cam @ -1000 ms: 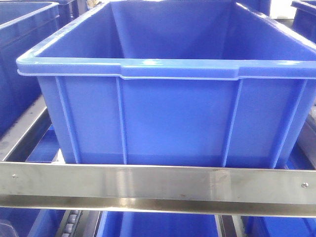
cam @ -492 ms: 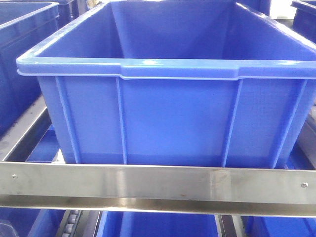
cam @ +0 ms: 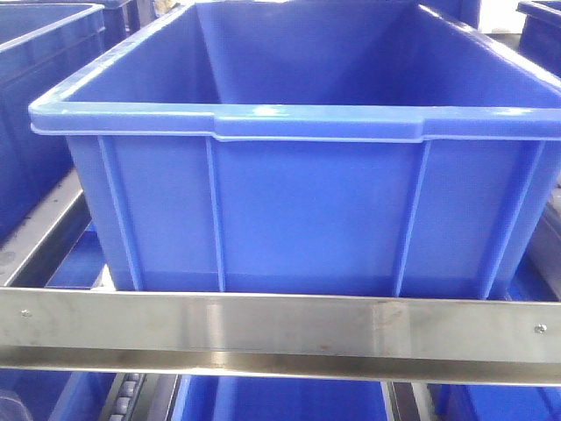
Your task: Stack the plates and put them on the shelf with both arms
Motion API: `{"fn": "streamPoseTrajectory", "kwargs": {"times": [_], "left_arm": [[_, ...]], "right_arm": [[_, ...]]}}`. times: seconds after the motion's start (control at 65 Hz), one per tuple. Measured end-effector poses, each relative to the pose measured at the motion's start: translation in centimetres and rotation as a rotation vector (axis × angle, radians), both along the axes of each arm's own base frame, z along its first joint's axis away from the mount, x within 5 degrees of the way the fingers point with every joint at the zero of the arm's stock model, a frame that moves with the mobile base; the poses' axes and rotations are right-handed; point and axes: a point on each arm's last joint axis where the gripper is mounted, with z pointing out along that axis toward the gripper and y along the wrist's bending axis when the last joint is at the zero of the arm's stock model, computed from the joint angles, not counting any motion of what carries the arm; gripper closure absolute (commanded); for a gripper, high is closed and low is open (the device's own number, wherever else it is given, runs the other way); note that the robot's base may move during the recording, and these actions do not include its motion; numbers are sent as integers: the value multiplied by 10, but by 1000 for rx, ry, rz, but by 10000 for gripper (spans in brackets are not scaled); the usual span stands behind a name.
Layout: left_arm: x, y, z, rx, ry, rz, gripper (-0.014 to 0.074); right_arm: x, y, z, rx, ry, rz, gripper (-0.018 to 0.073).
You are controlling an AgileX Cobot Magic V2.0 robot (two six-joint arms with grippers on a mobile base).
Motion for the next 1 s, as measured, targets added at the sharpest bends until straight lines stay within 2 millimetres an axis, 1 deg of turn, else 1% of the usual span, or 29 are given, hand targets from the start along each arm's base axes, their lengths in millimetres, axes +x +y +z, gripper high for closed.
{"fn": "streamPoseTrajectory", "kwargs": {"times": [0.077,0.123,0.262,0.354,0.508,1.0], "left_arm": [[-6,2,-14,-20,-4,15,514],[-9,2,-27,-32,1,16,514],[-16,2,-47,-47,-17,15,514],[-19,3,-46,-50,-44,14,514],[-19,3,-49,-47,-2,15,514],[-19,3,-49,-47,-4,15,514]], "right_arm": [[0,0,0,0,0,0,503],[0,0,0,0,0,0,503],[0,0,0,2,0,0,503],[0,0,0,2,0,0,503],[0,0,0,2,0,0,503],[0,0,0,2,0,0,503]]}}
